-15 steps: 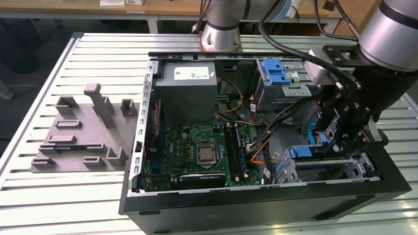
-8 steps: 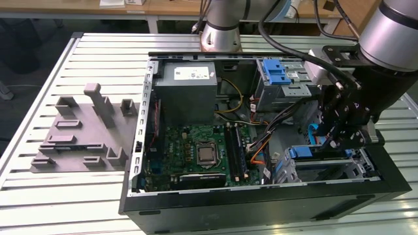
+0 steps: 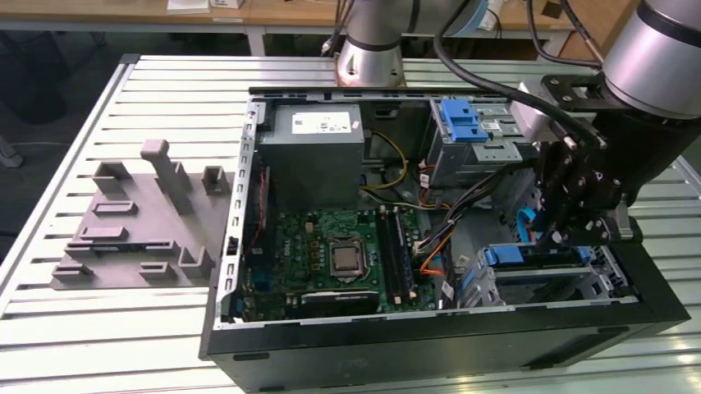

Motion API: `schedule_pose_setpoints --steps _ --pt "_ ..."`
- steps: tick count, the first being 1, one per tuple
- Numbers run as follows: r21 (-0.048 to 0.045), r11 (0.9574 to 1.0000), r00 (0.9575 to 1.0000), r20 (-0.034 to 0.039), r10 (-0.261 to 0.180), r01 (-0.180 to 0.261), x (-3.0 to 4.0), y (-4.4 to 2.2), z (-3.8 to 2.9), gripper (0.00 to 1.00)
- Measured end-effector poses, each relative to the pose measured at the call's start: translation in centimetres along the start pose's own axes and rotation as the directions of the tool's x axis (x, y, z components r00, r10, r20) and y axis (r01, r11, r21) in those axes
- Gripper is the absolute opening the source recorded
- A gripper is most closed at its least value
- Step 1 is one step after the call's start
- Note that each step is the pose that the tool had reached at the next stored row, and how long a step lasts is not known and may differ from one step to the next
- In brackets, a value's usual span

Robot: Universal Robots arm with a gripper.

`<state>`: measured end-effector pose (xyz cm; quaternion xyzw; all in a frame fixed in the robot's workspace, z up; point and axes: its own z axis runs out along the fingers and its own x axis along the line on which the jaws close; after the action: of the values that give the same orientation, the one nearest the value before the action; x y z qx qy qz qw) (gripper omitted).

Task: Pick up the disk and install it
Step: 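Insert the second disk wire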

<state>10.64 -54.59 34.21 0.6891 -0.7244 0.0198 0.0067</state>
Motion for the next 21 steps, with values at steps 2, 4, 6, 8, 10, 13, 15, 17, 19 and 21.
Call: schedule_pose_setpoints --steps 2,4,6,8,10,13,15,17,19,21 --pt "0.0 1.0 1.0 0.0001 0.0 0.0 0.01 -0.01 -0.22 0.29" --pt "0.0 1.0 1.0 0.0002 0.0 0.0 0.02 -0.01 -0.52 0.29" --pt "0.0 1.0 1.0 0.0001 0.0 0.0 0.02 -0.02 -0.89 0.29" --pt "0.0 1.0 1.0 0.0001 0.0 0.0 0.01 -0.03 -1.33 0.29" --pt "0.0 1.0 1.0 0.0001 0.0 0.0 -0.03 -0.03 -1.82 0.29" --pt "0.0 1.0 1.0 -0.0001 0.0 0.0 -0.07 -0.05 -2.53 0.29" --pt "0.0 1.0 1.0 -0.0001 0.0 0.0 -0.06 -0.04 -2.63 0.29" --pt "0.0 1.0 1.0 -0.0002 0.0 0.0 -0.06 0.07 -2.66 0.29" --pt "0.0002 1.0 1.0 -0.0012 0.0 0.0 -0.04 0.07 -2.67 0.29" --pt "0.0002 1.0 1.0 -0.0021 0.0 0.0 0.05 0.08 -2.67 0.29"
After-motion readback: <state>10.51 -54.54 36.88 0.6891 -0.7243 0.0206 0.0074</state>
